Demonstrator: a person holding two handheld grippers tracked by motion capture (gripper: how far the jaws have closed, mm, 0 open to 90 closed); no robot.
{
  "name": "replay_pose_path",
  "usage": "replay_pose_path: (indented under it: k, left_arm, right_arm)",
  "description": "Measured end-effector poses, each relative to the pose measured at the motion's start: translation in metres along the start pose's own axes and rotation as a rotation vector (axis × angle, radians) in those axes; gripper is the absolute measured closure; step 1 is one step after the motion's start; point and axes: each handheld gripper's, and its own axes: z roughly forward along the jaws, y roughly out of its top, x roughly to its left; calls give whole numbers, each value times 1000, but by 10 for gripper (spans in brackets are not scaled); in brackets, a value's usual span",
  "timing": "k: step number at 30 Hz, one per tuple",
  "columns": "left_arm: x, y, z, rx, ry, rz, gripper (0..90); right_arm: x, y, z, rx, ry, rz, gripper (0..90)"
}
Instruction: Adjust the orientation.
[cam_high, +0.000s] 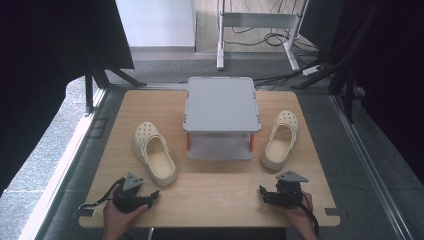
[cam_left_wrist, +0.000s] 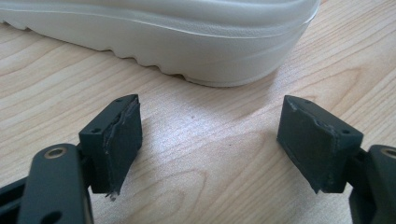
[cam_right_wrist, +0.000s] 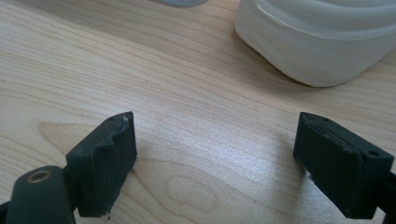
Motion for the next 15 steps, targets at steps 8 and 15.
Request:
replay_pose_path:
  k: [8,15]
  left_arm:
    - [0,1,1,-2,0,-4,225]
    - [1,2,2,-2,-3,-1,225]
  right_arm:
    - [-4,4,-7,-2,107,3,327]
    - [7,20,-17,1,216,-104,418]
